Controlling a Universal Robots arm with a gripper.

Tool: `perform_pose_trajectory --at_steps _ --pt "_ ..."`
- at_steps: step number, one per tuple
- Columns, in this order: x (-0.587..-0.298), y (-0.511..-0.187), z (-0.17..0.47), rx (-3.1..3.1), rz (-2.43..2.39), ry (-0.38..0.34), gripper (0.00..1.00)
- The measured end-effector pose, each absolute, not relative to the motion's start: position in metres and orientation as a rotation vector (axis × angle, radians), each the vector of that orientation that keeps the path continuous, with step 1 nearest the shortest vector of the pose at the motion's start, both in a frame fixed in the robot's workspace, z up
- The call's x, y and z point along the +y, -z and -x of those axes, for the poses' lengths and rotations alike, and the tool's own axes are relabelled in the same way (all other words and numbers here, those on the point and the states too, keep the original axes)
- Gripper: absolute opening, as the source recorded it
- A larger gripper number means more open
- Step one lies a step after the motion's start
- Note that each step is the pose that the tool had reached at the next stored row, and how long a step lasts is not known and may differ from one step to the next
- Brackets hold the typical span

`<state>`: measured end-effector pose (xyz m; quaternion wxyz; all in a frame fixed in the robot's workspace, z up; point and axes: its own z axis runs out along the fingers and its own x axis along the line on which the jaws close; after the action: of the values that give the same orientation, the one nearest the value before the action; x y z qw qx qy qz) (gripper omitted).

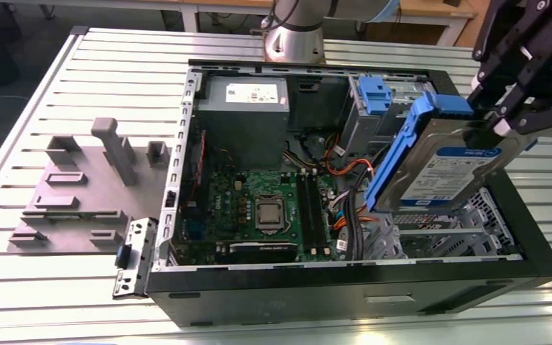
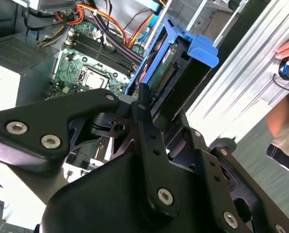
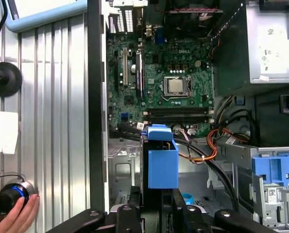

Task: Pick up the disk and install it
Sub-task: 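Pick up the disk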

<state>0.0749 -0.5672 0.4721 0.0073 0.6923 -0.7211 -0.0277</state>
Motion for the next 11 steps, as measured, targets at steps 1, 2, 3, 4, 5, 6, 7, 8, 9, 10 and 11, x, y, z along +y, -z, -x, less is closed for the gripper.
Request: perform_pose_trajectory --at_steps 1,2,3,4,5,6,7,8,9,10,11 --pt "-0.568 -0.472 -0.075 -2.255 -2.165 0.087 0.35" --pt "-0.57 -0.472 -0.076 -2.255 -2.165 0.087 0.35" --pt "-0.57 -0.472 -0.077 -2.255 -2.165 0.087 0.35" --pt "-0.571 -0.472 -0.077 -2.255 -2.165 0.087 0.35" --pt "-0.571 -0.472 -0.078 -2.255 -2.165 0.087 0.35" --pt "-0.571 -0.472 -0.079 -2.255 -2.165 0.087 0.35" --pt "-0.571 -0.471 -0.081 -2.255 -2.165 0.087 0.35" --pt "-0.571 -0.471 -0.083 -2.255 -2.165 0.087 0.35" --pt "-0.571 -0.471 -0.085 -2.255 -2.165 0.087 0.35" --pt "-0.571 -0.471 -0.087 -2.255 -2.165 0.087 0.35" --pt "-0.571 -0.471 -0.09 -2.255 -2.165 0.087 0.35"
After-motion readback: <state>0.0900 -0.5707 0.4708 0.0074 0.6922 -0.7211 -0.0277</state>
